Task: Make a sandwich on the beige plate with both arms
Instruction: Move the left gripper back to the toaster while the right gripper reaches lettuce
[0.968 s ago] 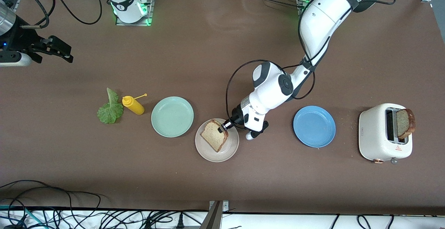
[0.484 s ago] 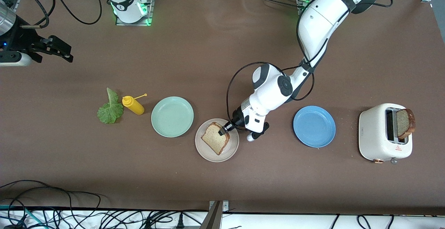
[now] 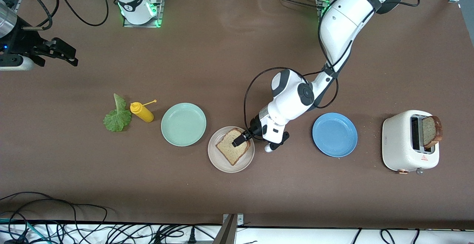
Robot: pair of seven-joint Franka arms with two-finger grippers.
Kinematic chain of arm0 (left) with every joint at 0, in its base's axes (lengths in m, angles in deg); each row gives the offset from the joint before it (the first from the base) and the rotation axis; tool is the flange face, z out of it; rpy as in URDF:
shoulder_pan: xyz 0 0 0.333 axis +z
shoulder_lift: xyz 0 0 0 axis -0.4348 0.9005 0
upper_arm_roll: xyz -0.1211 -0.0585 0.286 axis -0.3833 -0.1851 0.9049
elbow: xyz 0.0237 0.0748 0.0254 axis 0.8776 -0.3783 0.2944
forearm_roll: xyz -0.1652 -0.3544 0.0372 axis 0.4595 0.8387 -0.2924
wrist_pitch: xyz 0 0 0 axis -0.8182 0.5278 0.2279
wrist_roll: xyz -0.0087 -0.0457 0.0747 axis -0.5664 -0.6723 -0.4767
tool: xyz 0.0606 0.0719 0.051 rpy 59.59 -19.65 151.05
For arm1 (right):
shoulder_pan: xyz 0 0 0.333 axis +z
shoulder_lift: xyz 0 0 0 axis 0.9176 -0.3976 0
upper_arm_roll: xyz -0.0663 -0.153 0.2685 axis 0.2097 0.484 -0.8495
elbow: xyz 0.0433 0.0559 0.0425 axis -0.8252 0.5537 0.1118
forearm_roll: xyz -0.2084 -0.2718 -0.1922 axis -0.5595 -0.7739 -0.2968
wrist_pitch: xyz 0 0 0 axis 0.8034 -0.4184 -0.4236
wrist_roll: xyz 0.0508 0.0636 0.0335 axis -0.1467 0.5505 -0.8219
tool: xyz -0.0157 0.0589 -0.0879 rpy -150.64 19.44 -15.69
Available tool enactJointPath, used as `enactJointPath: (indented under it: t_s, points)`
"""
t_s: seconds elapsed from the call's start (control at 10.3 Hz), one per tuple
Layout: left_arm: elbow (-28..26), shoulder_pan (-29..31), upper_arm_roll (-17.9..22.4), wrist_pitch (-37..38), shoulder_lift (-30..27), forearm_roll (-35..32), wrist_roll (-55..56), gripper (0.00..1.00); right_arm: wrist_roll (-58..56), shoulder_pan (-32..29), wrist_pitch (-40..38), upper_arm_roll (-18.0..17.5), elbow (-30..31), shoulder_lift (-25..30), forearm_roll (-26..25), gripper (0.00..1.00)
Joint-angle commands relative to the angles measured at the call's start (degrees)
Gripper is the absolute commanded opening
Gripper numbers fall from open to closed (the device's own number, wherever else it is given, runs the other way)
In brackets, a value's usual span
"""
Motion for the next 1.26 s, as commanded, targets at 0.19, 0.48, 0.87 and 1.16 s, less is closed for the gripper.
enactJointPath:
  t_s: [0.19, 0.48, 0.87, 1.16]
  points:
    - [-0.26, 1.6, 1.08, 11.92, -3.44, -9.04, -0.12, 1.0, 0.64, 0.04, -1.04, 0.16, -0.97, -0.04, -0.24, 1.0]
    - [-0.18, 5.45, 0.99, 20.35, -6.51, -16.5, -0.11, 1.0, 0.73, 0.13, -1.04, -0.02, -0.97, -0.04, -0.15, 1.0]
    - [0.09, 12.39, 0.99, 34.66, -15.81, -21.71, -8.68, 1.0, 0.73, 0.13, -1.04, -0.1, -0.97, -0.04, -0.15, 1.0]
    - [0.26, 18.98, 1.25, 46.44, -23.11, -21.8, -23.36, 1.0, 1.26, 0.13, -1.04, -0.19, -0.89, -0.04, -0.15, 1.0]
